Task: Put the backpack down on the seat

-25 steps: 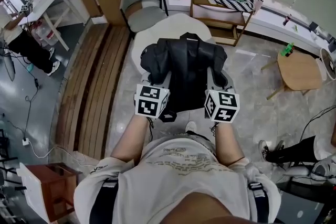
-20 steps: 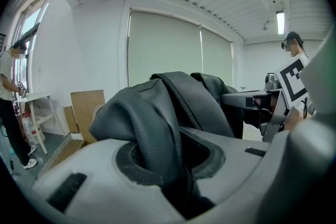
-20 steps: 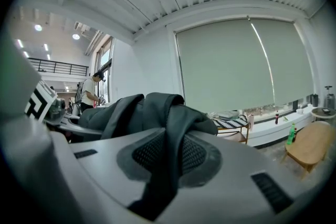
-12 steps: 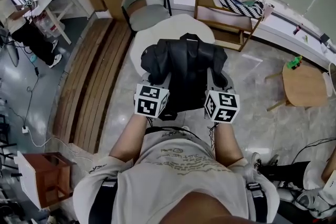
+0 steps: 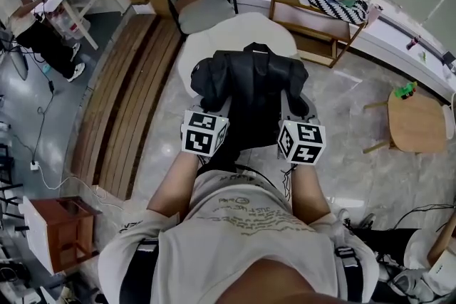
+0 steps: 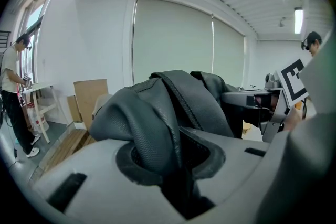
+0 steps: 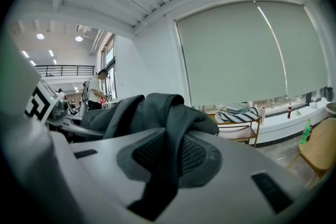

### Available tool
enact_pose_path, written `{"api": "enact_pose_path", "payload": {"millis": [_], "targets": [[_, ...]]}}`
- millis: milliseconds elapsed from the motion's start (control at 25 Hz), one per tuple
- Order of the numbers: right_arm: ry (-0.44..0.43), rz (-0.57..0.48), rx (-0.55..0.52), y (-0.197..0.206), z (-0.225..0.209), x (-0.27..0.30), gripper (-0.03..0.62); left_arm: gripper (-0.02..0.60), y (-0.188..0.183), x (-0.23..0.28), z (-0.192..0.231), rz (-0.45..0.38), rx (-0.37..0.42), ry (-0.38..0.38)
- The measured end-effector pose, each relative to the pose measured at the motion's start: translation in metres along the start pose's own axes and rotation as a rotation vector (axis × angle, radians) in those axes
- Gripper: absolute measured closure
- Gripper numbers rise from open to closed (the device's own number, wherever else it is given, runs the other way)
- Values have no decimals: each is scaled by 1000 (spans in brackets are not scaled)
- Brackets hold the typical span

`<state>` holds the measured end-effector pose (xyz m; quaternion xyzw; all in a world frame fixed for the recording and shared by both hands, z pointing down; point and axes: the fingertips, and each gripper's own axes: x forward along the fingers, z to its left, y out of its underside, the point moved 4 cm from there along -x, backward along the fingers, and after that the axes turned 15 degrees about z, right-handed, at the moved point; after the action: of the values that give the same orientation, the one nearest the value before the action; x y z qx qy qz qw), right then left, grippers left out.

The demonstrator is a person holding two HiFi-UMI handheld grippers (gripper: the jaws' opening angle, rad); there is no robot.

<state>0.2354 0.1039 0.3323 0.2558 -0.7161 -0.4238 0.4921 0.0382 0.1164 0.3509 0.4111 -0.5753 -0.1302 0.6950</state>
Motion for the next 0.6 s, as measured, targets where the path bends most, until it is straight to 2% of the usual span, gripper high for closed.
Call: {"api": "enact_pose_path", "payload": {"millis": [280, 600], "targets": [[9, 27, 0, -8, 1, 39, 520, 476, -9, 31, 32, 12, -2, 18], [50, 40, -22, -45, 3, 106, 520, 476, -44, 79, 92, 8, -6, 73]]}}
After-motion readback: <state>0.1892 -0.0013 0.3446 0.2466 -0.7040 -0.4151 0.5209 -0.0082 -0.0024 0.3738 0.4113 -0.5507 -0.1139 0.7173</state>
